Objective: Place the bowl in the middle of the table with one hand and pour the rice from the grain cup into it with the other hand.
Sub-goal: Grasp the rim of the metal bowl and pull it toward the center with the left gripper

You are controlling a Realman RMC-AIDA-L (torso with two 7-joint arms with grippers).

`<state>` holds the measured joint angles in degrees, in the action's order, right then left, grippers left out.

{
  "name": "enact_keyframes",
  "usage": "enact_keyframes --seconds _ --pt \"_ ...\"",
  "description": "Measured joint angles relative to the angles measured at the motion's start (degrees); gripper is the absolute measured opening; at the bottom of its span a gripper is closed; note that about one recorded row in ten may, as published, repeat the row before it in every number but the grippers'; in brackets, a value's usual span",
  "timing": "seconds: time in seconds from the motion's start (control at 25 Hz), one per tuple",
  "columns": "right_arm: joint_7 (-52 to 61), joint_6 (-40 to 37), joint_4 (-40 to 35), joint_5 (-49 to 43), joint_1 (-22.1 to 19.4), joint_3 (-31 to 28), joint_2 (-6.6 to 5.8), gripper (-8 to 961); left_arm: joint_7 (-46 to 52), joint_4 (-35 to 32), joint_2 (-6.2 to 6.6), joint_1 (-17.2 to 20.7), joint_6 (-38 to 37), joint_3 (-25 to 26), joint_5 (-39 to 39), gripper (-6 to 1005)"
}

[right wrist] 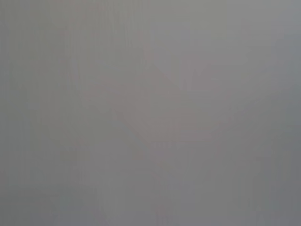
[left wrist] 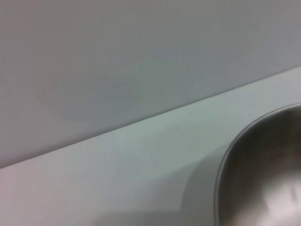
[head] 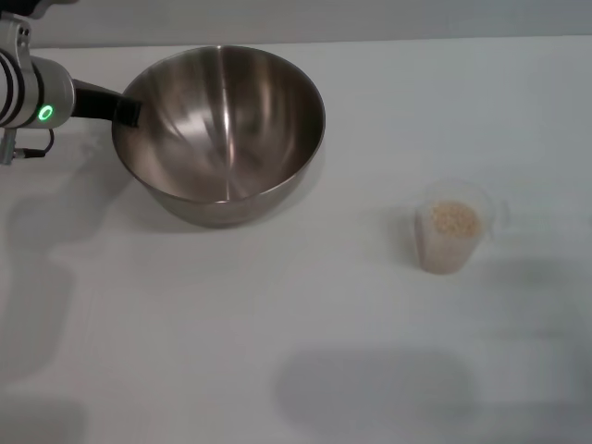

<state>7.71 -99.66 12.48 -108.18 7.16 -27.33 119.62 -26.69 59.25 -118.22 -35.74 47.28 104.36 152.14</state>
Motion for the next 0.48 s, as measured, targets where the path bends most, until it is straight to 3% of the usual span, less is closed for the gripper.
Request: enact_keyframes --seconds 0.48 --pt "-0.1 1.1 -0.1 0.2 0.8 0.0 -0.09 751 -2.6 -4.4 0.34 -4.2 4.9 9.4 -5.0 66"
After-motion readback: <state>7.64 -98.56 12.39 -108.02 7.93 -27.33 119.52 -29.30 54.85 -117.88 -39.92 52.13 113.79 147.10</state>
